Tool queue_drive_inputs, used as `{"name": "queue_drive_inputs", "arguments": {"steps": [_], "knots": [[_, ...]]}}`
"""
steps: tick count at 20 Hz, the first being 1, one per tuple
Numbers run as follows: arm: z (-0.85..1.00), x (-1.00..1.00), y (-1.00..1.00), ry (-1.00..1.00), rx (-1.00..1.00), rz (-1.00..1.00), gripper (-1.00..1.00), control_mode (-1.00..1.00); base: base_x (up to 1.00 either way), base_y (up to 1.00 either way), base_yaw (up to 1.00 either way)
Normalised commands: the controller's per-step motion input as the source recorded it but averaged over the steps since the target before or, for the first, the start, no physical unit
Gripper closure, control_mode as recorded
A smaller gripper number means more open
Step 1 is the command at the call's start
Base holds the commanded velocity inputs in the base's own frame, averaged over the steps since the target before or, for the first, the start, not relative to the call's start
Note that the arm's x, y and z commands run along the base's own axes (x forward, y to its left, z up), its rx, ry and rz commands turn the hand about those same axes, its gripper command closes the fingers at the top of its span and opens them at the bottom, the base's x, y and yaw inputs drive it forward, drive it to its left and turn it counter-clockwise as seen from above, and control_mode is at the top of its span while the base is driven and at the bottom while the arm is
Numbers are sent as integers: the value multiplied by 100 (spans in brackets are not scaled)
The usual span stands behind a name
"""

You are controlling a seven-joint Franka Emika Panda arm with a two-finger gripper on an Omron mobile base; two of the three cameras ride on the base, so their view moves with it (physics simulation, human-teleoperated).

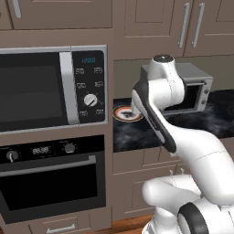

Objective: Take the fish from the oven and place it on the plate on the counter.

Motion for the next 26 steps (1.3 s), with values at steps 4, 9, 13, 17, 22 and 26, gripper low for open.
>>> {"name": "queue_drive_inputs", "arguments": {"steps": [4, 9, 13, 17, 22, 26], "knots": [[-38, -4, 84, 0, -6, 9, -100, -100, 0, 0, 0], [-19, 0, 98, -4, -20, 17, -100, -100, 0, 0, 0], [-5, 0, 95, -5, -26, 35, -100, -100, 0, 0, 0], [0, -8, 96, -10, -28, 28, -100, -100, 0, 0, 0], [-12, -19, 94, -8, -19, 23, -100, -100, 0, 0, 0], [-23, -12, 72, -6, -12, 20, -100, -100, 0, 0, 0]]}}
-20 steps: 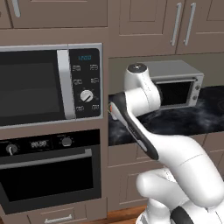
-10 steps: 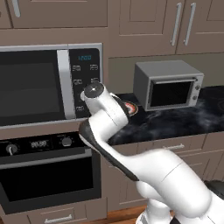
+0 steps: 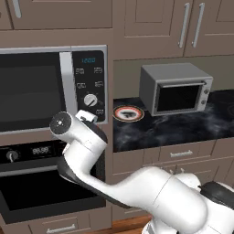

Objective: Take the fish from the oven and place it on the plate on the counter.

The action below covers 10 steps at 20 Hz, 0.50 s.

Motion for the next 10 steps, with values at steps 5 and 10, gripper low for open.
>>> {"name": "queue_drive_inputs", "arguments": {"steps": [5, 10], "knots": [[-26, -14, 51, -9, -12, 20, -100, -100, 0, 0, 0], [-45, -13, 35, -7, -14, 18, -100, -100, 0, 0, 0]]}}
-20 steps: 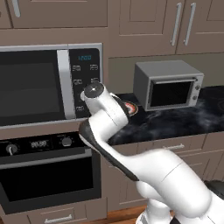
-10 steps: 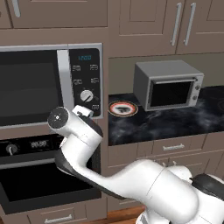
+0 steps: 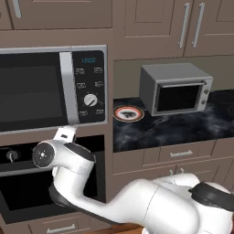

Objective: Take the fish from the oven and place it on the plate on the counter.

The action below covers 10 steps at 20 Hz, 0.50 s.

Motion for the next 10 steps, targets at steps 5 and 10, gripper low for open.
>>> {"name": "queue_drive_inputs", "arguments": {"steps": [5, 10], "knots": [[-84, 0, 30, -2, -14, 17, -100, -100, 0, 0, 0], [-90, 0, 38, 0, -15, 18, -100, -100, 0, 0, 0]]}}
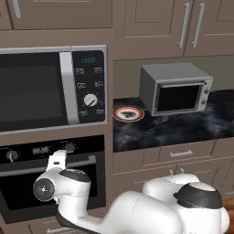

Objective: Take the fish from the oven and place it on the plate on the counter.

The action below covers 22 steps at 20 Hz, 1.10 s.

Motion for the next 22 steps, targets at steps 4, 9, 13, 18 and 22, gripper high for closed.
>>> {"name": "queue_drive_inputs", "arguments": {"steps": [4, 9, 13, 18, 22], "knots": [[-52, 0, 40, -5, -11, 15, -100, -100, 0, 0, 0], [-12, 0, 38, -15, -14, 10, -100, -100, 0, 0, 0], [-8, 0, 36, -14, -14, 4, -100, -100, 0, 0, 0], [-31, 20, 13, -5, -7, 0, -100, -100, 0, 0, 0], [-29, 55, 1, 0, 0, 0, -100, -100, 0, 0, 0]]}}
